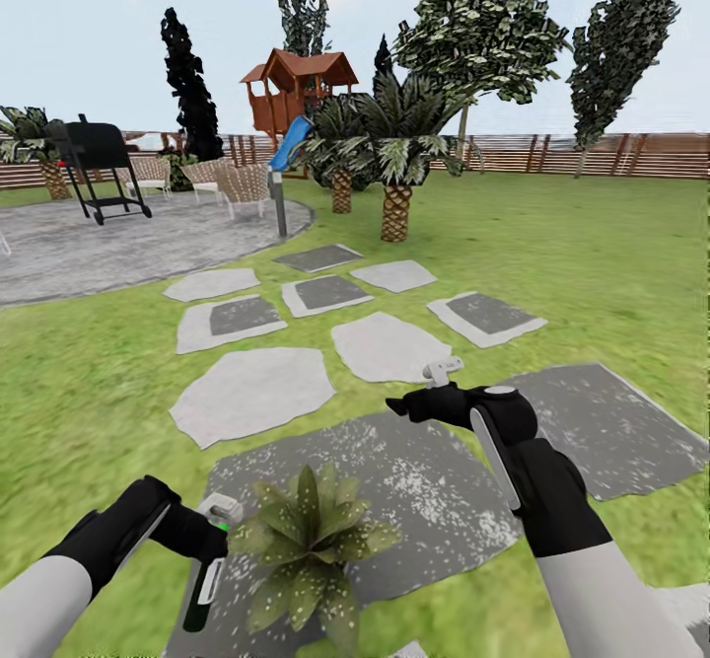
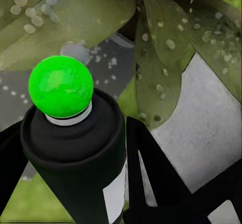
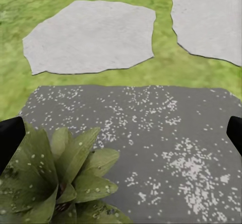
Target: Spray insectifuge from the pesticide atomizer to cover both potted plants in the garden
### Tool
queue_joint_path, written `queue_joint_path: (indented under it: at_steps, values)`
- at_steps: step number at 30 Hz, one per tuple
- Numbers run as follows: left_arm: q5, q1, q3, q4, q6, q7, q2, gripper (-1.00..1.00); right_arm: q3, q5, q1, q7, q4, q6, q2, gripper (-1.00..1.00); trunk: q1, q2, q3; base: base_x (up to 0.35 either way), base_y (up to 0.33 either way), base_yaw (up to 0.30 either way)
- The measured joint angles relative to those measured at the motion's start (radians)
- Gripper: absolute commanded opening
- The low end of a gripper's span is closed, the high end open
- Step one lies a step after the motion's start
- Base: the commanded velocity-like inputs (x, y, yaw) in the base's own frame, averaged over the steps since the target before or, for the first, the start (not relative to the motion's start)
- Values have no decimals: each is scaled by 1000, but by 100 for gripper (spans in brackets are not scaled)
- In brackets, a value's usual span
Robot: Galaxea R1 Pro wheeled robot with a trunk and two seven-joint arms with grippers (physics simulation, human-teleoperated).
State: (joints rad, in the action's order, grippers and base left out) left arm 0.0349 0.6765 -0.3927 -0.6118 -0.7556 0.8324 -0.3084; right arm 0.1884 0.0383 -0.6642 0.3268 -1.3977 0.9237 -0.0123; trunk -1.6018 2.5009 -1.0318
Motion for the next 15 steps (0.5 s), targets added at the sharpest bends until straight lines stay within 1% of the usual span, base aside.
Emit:
queue_joint_path:
  at_steps: [6, 9, 15]
  values:
    - [2, 0, 0, 4, -1, 14, 2, -100, -1, -4, 0, 0, 2, 1, 0, 100, 0, 0, 0, -29, 289, -279]
    - [2, 0, -11, 5, -2, 14, 5, -100, -1, -5, 0, 0, 2, 1, 0, 100, 0, 0, 0, 0, 306, -292]
    - [2, 0, -14, 17, -4, 13, 7, -100, -2, -5, 0, 0, 2, 2, 0, 100, 0, 0, 0, -5, 308, -292]
